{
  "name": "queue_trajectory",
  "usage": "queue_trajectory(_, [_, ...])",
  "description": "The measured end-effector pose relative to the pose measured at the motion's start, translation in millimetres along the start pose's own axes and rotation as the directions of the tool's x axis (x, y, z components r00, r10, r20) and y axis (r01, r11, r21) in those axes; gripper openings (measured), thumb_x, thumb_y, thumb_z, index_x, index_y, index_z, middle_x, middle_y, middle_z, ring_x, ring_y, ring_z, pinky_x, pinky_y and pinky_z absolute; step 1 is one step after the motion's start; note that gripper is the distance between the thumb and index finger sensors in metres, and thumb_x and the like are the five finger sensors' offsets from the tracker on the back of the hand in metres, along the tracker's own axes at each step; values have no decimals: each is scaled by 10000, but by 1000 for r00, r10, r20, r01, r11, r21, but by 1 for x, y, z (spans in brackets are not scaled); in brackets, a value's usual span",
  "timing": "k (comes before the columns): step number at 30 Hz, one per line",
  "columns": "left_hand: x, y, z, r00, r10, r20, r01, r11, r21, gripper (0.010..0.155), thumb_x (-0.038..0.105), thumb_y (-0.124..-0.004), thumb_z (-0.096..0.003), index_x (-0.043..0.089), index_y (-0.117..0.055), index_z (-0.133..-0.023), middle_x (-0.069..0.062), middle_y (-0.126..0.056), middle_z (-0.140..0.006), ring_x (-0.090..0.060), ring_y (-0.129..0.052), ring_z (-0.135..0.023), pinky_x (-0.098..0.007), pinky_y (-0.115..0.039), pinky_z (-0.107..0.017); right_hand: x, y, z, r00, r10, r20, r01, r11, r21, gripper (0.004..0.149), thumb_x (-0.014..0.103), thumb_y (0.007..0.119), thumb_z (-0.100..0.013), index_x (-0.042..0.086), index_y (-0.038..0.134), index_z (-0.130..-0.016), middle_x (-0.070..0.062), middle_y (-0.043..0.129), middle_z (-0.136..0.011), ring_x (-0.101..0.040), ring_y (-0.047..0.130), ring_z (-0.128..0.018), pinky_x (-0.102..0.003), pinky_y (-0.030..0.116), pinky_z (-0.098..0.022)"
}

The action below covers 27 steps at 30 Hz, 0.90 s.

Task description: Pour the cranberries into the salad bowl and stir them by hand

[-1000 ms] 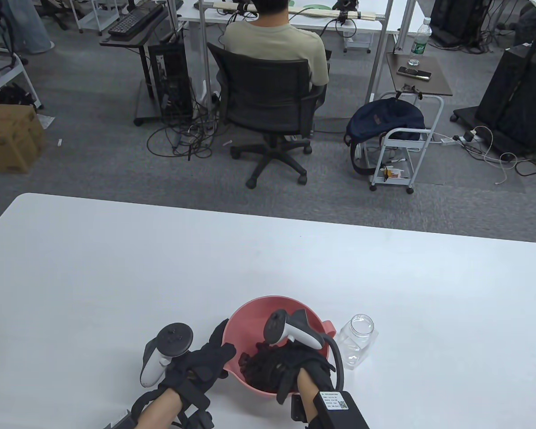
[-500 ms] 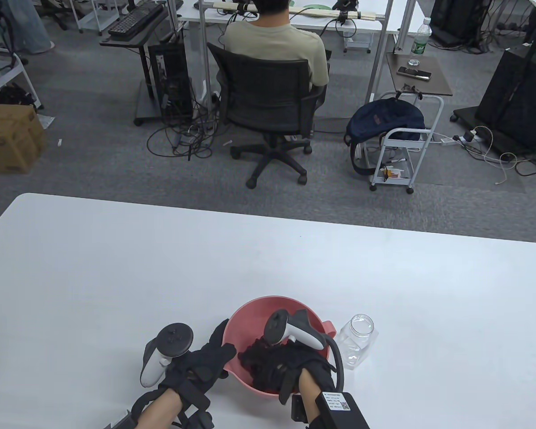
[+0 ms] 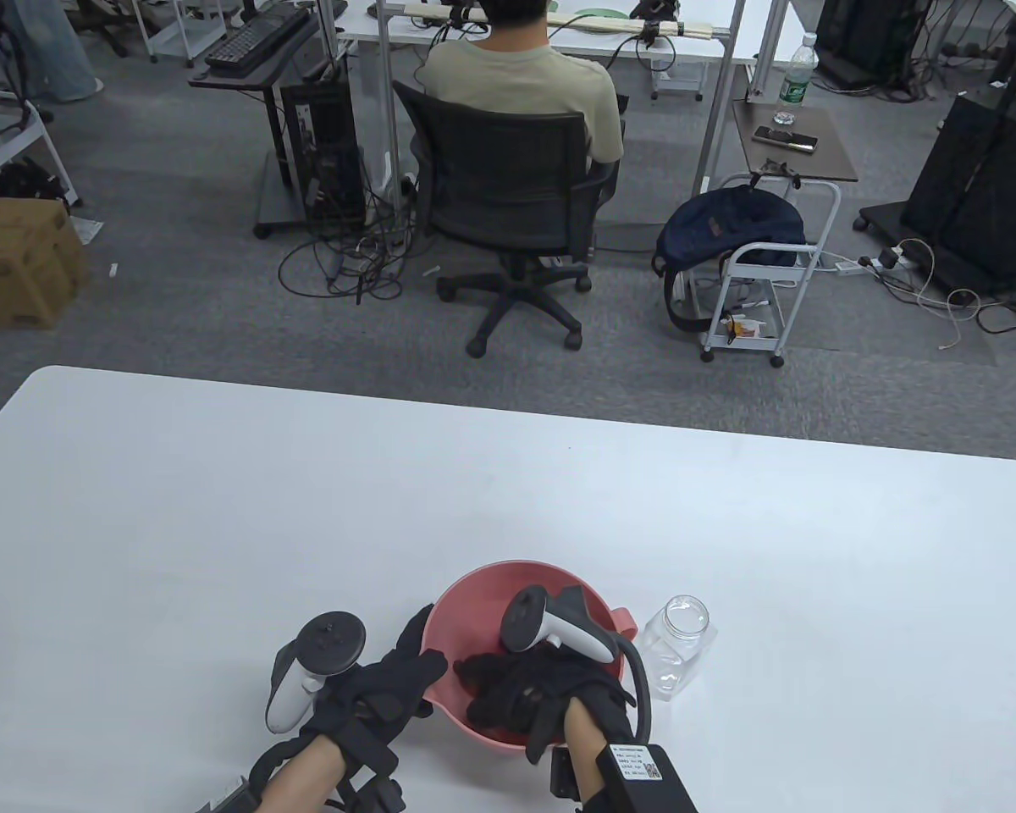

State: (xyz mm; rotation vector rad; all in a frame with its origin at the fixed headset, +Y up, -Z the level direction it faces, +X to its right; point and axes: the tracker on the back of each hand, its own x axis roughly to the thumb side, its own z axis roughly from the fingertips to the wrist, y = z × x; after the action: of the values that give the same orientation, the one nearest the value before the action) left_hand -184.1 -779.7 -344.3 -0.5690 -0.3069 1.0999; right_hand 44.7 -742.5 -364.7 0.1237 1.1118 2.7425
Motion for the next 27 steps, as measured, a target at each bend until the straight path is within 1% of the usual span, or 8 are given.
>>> queue_trajectory(5, [0,0,0,1000,2,-1,-2,1000,-2,756,671,-498,-613,325,-127,-1173,-154,-440,-1242,-377,-716,-1018,-441,-689,-741,-2,0,0,1000,-17,-9,17,1000,8,833,863,618,-451,457,338,-1122,169,255,-1242,-226,537,-1116,-328,730,-783])
queue_trajectory(8, [0,0,0,1000,2,-1,-2,1000,-2,755,672,-497,-612,328,-127,-1173,-149,-441,-1243,-376,-719,-1017,-441,-689,-741,-3,0,-1,999,-31,-19,31,1000,3,878,837,597,-510,323,303,-1158,-10,329,-1268,-276,558,-1091,-354,721,-779])
queue_trajectory(9, [0,0,0,1000,3,-1,-3,1000,-2,754,670,-498,-613,327,-128,-1174,-151,-439,-1243,-379,-717,-1017,-440,-688,-742,-2,0,-1,999,-28,-20,28,1000,6,888,833,597,-520,293,304,-1161,-25,335,-1265,-279,563,-1083,-348,718,-777])
queue_trajectory(15, [0,0,-1,1000,4,-2,-4,1000,-3,754,672,-498,-613,328,-129,-1174,-149,-441,-1244,-376,-719,-1016,-440,-689,-741,-2,-1,0,999,-23,-28,23,1000,6,907,801,602,-552,174,350,-1156,-129,383,-1220,-292,700,-980,-310,782,-706])
queue_trajectory(18, [0,0,-1,1000,4,-2,-4,1000,-2,754,671,-498,-613,328,-129,-1174,-151,-440,-1243,-375,-718,-1017,-440,-689,-741,-3,-1,-1,999,-24,-48,25,1000,5,897,781,605,-575,106,435,-1141,-199,515,-1154,-237,819,-890,-247,839,-633])
queue_trajectory(23, [1,0,-1,1000,5,-1,-5,1000,-4,753,668,-498,-614,326,-129,-1174,-153,-440,-1242,-378,-717,-1017,-442,-688,-741,-2,-1,-1,998,8,-70,-8,1000,0,815,771,620,-585,139,575,-1098,-104,769,-1006,-96,957,-682,-135,890,-458])
queue_trajectory(25, [1,0,-1,1000,5,-1,-5,1000,-4,753,666,-498,-614,324,-129,-1174,-153,-440,-1242,-380,-718,-1015,-441,-688,-741,-2,0,-3,998,15,-69,-13,1000,17,747,778,628,-572,207,679,-1052,-31,865,-923,-24,970,-600,-108,882,-384])
queue_trajectory(27, [1,0,-1,1000,4,0,-4,1000,-4,754,667,-497,-614,323,-130,-1174,-155,-440,-1242,-380,-717,-1016,-443,-687,-741,-1,0,-2,997,31,-65,-30,999,21,696,798,631,-547,295,736,-1016,45,913,-892,17,976,-575,-94,882,-368])
